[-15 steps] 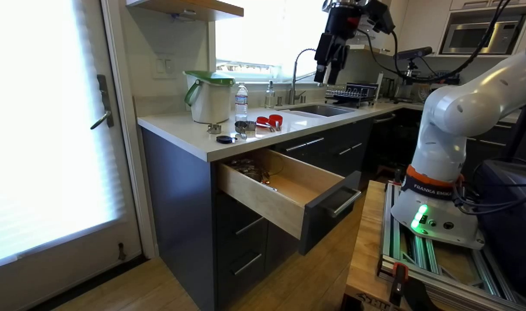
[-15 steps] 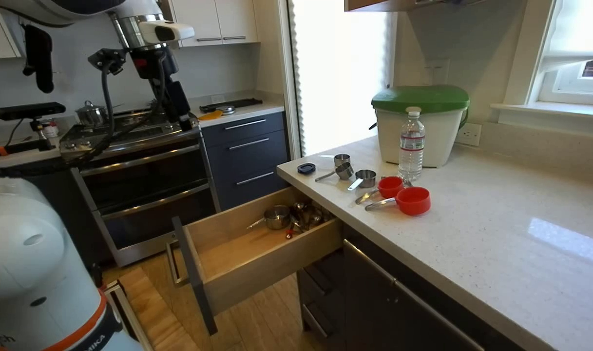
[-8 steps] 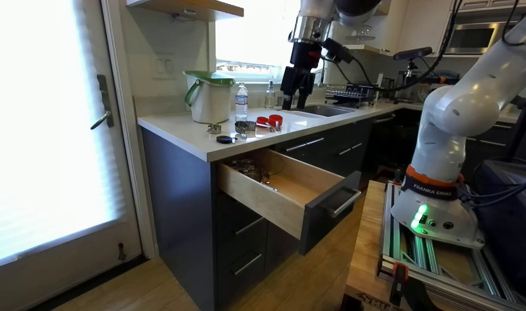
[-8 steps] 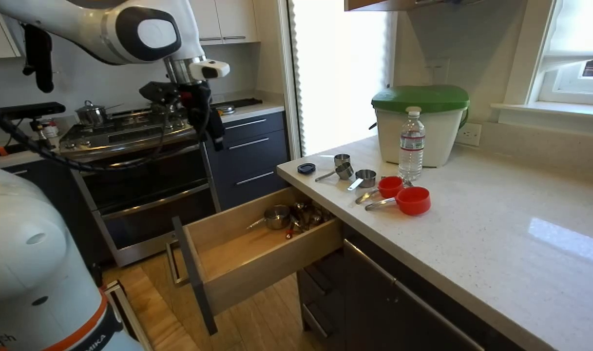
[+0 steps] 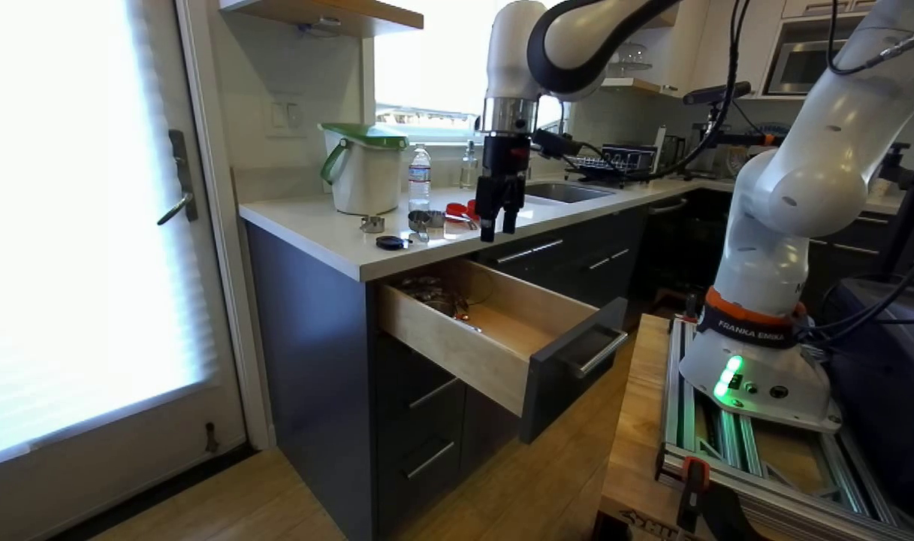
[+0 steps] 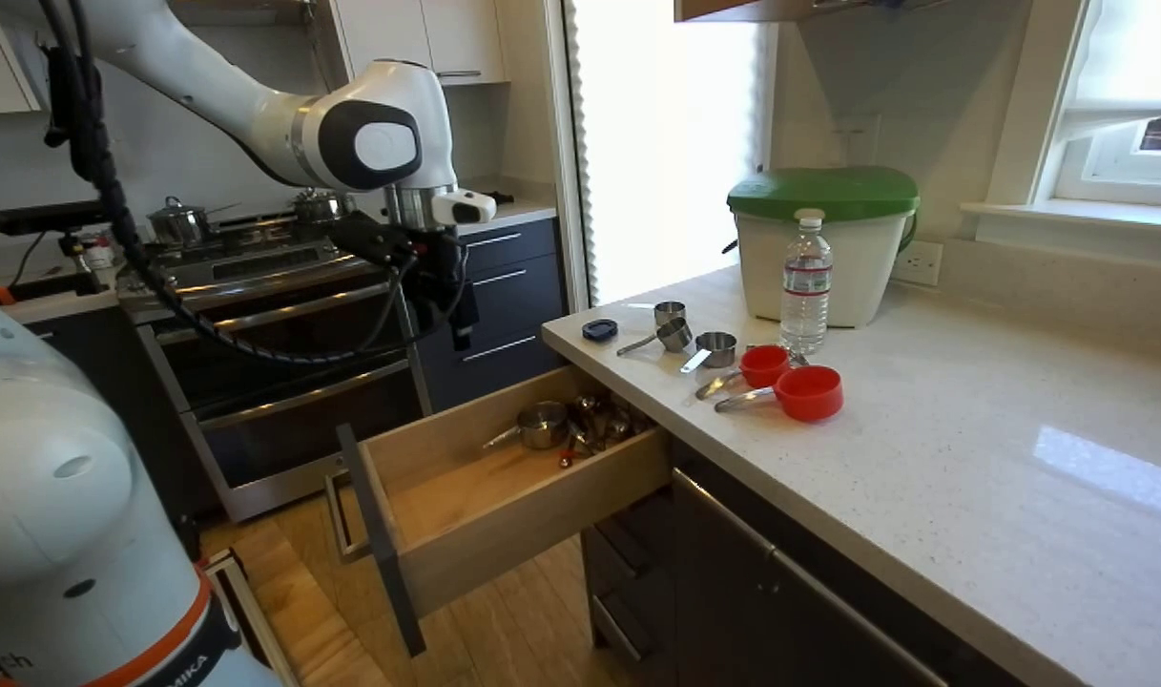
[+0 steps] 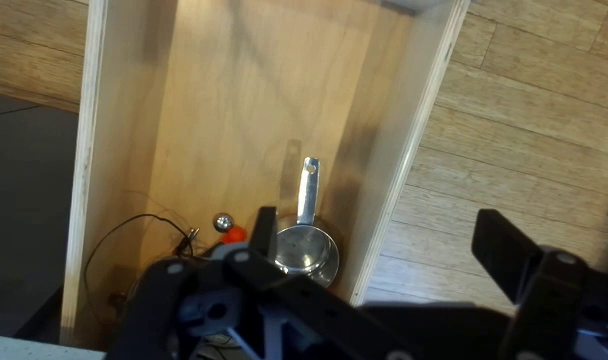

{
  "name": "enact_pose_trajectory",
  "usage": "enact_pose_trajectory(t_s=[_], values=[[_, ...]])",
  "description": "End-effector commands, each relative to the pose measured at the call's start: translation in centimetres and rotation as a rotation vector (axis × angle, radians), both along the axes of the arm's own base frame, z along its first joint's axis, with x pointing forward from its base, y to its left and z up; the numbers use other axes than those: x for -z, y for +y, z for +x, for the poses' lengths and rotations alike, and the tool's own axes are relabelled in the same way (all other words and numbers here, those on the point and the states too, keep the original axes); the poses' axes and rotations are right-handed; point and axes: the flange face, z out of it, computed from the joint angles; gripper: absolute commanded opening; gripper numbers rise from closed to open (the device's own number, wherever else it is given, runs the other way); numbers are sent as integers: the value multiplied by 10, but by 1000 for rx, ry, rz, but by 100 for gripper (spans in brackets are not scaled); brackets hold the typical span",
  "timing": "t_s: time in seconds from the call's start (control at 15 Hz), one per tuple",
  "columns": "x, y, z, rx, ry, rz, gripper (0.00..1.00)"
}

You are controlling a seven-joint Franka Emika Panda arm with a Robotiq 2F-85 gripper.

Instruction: Remove the pot from the drawer

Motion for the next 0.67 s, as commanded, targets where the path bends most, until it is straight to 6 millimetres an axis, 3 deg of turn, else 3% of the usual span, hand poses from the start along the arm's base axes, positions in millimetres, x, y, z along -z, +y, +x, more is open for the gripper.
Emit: enact_pose_trajectory(t_s=[0.0,0.6], values=[[36,1,8,-38,17,-14,100],[102,-19,20,13,11,-35,100]])
